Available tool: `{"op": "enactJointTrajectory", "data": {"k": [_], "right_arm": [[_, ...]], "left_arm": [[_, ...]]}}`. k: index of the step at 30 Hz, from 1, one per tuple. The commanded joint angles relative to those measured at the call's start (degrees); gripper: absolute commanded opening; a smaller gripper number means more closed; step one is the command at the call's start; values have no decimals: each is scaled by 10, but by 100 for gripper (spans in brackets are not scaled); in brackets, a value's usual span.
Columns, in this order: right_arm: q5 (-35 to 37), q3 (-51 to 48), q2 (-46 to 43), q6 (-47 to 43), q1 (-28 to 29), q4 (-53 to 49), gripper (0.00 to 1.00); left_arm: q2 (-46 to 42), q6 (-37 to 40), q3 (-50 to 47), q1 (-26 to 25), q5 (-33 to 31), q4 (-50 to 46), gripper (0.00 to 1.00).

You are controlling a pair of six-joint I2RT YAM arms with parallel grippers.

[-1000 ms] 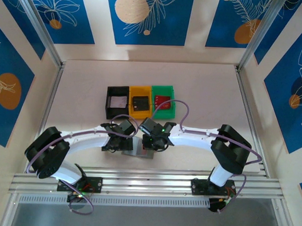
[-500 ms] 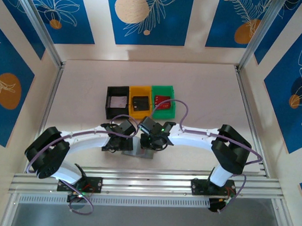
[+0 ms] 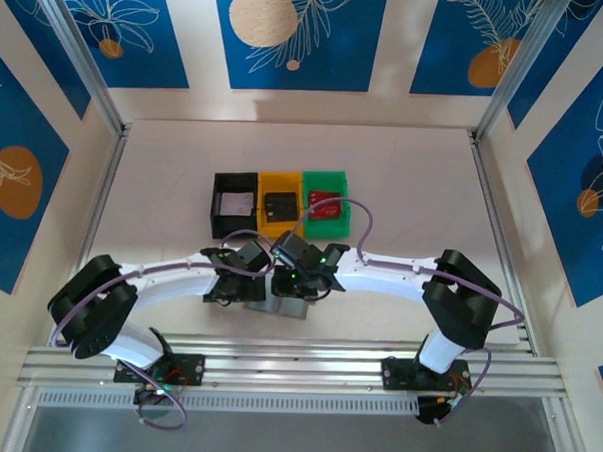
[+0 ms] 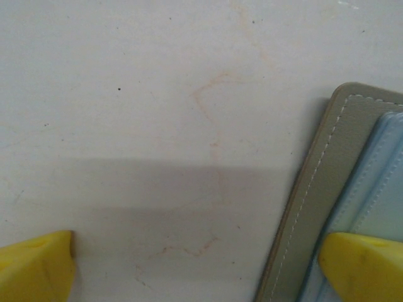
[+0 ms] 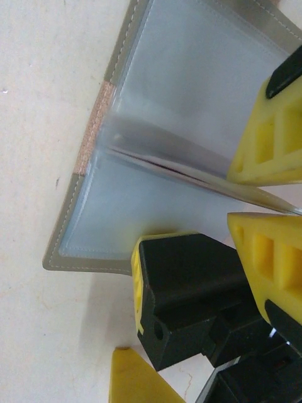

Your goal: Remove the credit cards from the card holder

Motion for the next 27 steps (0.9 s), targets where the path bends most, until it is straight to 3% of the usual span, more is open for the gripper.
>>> {"op": "enactJointTrajectory", "data": {"k": [1, 11, 27], "right_arm": [[-14, 13, 6, 6, 5, 0, 21], [-14, 12, 5, 5, 7, 0, 37], [-4, 21, 3, 11, 11, -8, 42]], "left_arm": [[49, 8, -48, -37, 154, 100, 100], [19, 7, -46, -38, 142, 80, 100], [-117, -5, -55, -38, 107, 34, 100]]}}
